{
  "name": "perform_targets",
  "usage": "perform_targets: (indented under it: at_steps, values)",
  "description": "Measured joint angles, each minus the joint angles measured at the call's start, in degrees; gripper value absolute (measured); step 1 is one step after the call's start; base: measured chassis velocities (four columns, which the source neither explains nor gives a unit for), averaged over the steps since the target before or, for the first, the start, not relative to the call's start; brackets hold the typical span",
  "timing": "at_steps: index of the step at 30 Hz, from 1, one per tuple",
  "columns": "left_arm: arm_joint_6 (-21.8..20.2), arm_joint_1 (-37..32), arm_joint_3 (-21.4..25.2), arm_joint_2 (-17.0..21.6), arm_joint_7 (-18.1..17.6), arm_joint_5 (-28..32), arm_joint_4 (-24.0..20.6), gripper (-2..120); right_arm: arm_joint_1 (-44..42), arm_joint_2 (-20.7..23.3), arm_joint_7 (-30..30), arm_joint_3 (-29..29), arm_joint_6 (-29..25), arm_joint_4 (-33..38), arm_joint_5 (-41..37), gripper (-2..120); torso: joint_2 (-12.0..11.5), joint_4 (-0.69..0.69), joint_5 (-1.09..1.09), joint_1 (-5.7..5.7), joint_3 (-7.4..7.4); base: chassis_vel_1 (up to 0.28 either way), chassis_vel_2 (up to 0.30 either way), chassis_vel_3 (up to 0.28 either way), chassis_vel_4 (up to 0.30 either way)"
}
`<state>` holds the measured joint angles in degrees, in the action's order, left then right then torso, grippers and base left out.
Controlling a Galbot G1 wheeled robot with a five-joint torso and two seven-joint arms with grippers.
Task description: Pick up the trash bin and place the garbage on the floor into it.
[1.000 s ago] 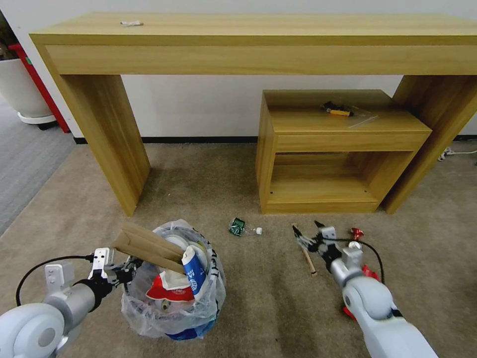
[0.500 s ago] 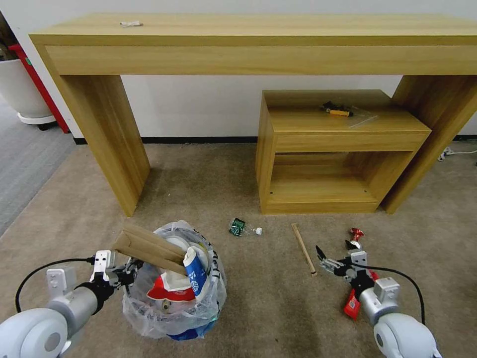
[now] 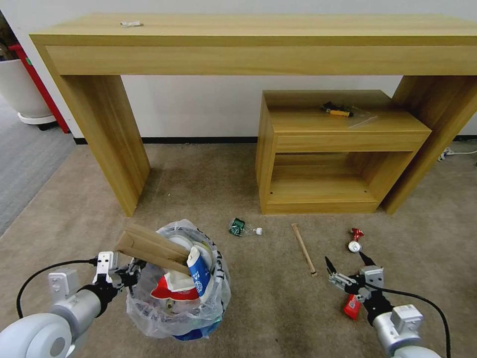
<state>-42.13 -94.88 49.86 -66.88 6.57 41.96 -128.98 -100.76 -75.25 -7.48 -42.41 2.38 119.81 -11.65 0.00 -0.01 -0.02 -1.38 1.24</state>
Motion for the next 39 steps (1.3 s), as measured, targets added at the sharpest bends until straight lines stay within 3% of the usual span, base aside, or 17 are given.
perform_targets:
  at_steps: [15,26,36,39]
  values:
    - [0.00,-0.91,-0.01,-0.68,1.24,-0.99,-1.09,0,-0.95,-1.83,-0.54,0.70,-2.24,-1.99,3.05,100,0.00,0.01,0.00,-0.01,0.00,0.000,0.000,0.000,0.000]
    - [0.00,-1.22,0.31,-0.92,1.45,-1.44,-0.65,0,-0.86,-1.59,-1.19,-0.30,-3.42,-4.39,2.85,100,0.00,0.01,0.02,-0.01,0.00,-0.110,-0.113,0.105,0.107]
    - [0.00,-1.07,1.49,-0.16,1.47,-0.84,0.60,0,2.69,-0.51,-2.03,-1.38,-4.18,-12.05,-0.86,100,0.00,0.01,0.00,-0.01,0.01,-0.150,-0.148,0.150,0.144]
    - [0.00,-0.94,2.13,0.59,1.34,-0.09,1.75,0,7.30,0.44,-2.06,-0.55,-1.07,-18.38,-5.62,100,0.00,0.00,0.00,-0.01,0.01,-0.055,-0.052,0.060,0.050]
